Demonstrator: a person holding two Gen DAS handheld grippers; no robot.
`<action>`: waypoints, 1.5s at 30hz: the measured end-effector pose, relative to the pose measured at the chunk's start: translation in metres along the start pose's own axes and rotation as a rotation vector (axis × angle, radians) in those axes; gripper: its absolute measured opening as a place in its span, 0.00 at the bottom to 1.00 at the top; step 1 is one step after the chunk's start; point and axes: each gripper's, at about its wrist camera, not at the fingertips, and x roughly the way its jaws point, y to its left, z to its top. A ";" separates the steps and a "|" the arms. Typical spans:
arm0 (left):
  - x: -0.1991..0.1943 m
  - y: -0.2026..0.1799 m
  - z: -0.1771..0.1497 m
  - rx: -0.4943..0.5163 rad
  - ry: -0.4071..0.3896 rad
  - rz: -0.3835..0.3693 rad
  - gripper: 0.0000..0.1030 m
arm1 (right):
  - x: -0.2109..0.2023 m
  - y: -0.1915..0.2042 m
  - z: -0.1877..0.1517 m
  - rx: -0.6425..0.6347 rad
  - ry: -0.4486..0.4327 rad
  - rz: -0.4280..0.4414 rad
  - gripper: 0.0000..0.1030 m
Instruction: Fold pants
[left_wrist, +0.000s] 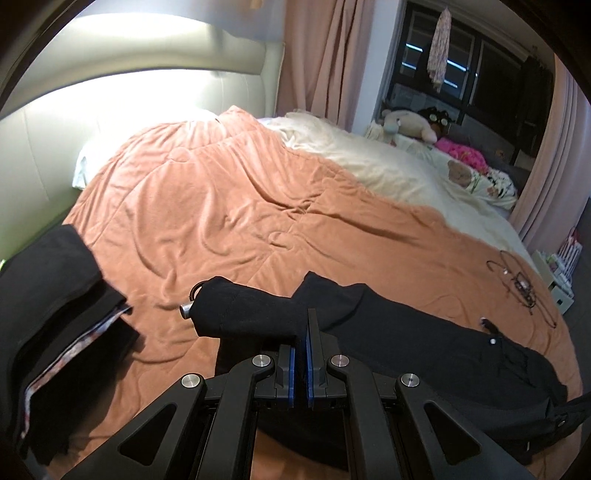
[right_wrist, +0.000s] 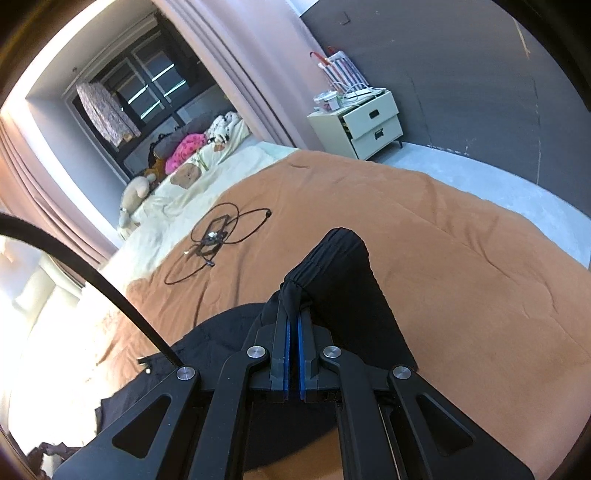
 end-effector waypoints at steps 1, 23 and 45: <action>0.007 -0.003 0.002 0.008 0.004 0.005 0.04 | 0.008 0.004 0.003 -0.008 0.001 -0.007 0.00; 0.183 -0.054 0.024 0.153 0.170 0.081 0.05 | 0.164 0.059 0.031 -0.081 0.058 -0.169 0.00; 0.168 -0.052 0.025 0.236 0.136 0.138 0.83 | 0.152 0.112 0.012 -0.256 -0.005 -0.089 0.86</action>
